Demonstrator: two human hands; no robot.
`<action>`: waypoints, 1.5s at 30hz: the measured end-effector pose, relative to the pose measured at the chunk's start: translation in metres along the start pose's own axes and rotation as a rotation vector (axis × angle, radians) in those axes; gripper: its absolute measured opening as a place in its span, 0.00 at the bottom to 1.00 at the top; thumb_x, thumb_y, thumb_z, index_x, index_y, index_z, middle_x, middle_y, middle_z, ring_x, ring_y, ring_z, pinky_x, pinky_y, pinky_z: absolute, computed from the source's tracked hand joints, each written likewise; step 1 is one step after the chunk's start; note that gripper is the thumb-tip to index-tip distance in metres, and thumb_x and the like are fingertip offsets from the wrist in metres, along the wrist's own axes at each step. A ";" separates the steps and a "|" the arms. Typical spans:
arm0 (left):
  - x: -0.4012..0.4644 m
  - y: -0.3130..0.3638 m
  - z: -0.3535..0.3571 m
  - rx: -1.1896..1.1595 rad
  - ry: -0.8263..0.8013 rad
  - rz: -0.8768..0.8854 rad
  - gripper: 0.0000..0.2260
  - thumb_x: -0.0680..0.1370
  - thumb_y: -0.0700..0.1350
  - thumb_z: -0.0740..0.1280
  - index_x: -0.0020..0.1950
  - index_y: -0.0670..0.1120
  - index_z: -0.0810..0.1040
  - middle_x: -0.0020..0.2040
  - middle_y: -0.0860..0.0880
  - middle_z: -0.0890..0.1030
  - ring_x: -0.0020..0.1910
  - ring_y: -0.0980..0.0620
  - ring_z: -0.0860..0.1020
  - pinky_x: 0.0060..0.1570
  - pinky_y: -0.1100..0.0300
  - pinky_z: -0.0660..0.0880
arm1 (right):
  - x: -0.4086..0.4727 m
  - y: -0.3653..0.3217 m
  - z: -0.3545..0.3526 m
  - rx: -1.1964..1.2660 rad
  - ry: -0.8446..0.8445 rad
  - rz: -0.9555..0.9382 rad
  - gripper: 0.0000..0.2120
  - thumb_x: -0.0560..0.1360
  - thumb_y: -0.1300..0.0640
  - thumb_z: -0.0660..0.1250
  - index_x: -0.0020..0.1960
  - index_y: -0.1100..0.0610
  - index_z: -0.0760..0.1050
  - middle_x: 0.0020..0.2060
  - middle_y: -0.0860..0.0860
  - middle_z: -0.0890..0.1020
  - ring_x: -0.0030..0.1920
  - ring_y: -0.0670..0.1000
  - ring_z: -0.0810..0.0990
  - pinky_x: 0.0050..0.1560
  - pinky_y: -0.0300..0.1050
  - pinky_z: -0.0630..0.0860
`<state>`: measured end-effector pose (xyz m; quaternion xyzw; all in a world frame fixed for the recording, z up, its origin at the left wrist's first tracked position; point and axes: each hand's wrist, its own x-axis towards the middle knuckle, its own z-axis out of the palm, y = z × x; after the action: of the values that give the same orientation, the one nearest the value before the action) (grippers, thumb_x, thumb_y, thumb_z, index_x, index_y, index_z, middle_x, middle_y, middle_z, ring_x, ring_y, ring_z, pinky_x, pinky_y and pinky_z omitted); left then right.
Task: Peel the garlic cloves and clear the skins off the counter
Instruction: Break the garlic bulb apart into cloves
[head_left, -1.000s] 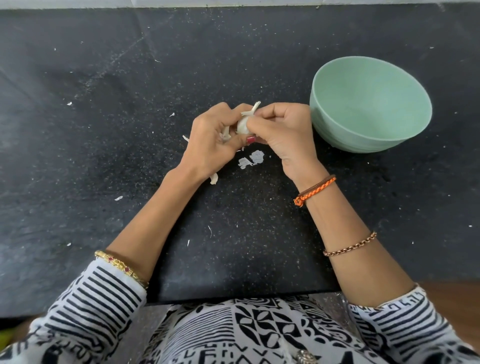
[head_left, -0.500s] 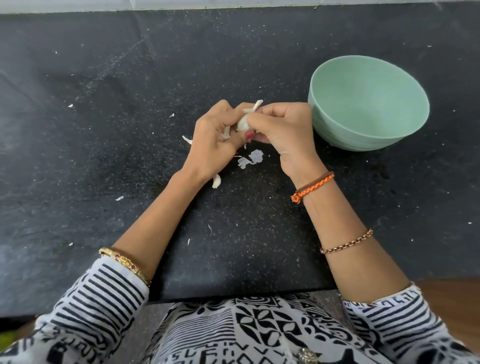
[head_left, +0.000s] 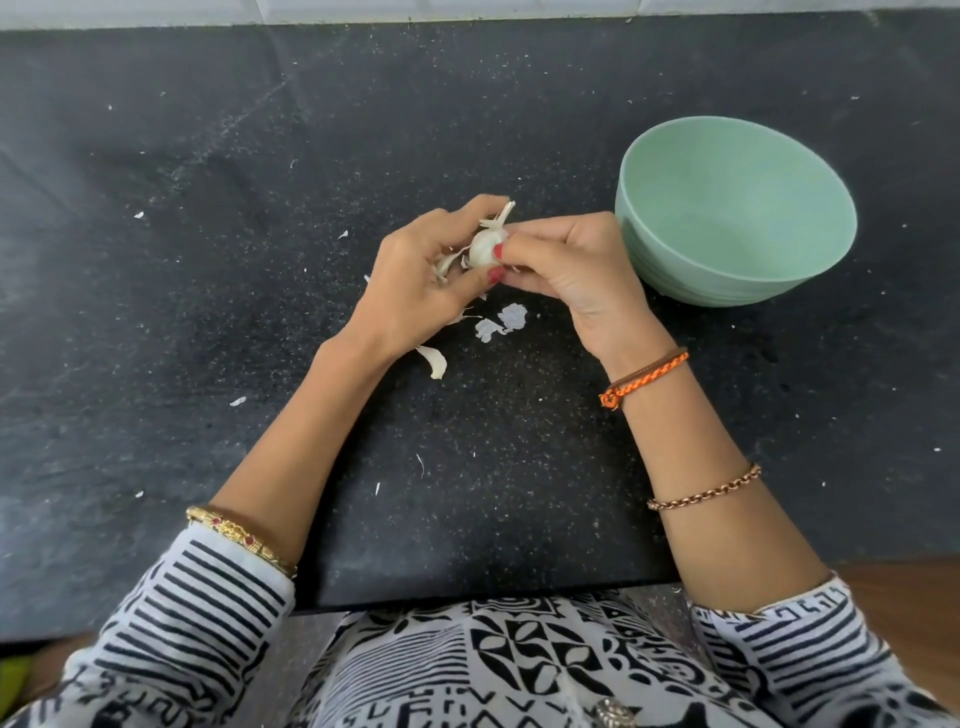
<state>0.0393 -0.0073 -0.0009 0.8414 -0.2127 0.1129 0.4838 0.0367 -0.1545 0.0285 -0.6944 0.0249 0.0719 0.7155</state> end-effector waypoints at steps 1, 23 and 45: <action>0.000 0.000 0.001 0.041 -0.025 0.020 0.15 0.73 0.46 0.66 0.59 0.56 0.74 0.38 0.56 0.72 0.39 0.61 0.68 0.44 0.67 0.67 | 0.000 0.000 0.000 -0.015 0.009 -0.015 0.07 0.70 0.72 0.66 0.46 0.67 0.81 0.37 0.56 0.83 0.38 0.45 0.82 0.40 0.38 0.79; -0.002 0.000 0.011 0.154 0.022 0.095 0.10 0.73 0.38 0.68 0.54 0.41 0.79 0.36 0.59 0.63 0.36 0.65 0.66 0.38 0.71 0.63 | -0.001 0.009 0.017 -0.176 0.234 -0.056 0.07 0.56 0.60 0.67 0.27 0.64 0.78 0.29 0.68 0.79 0.31 0.56 0.77 0.36 0.65 0.78; -0.003 0.005 0.004 -0.090 0.041 -0.080 0.13 0.75 0.37 0.62 0.57 0.47 0.79 0.30 0.54 0.73 0.27 0.59 0.64 0.32 0.64 0.65 | 0.002 0.003 0.002 0.067 0.059 0.048 0.06 0.70 0.68 0.69 0.39 0.59 0.81 0.40 0.53 0.83 0.45 0.46 0.81 0.42 0.37 0.79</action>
<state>0.0339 -0.0124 -0.0002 0.8242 -0.1738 0.1009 0.5294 0.0382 -0.1523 0.0258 -0.6712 0.0650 0.0679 0.7353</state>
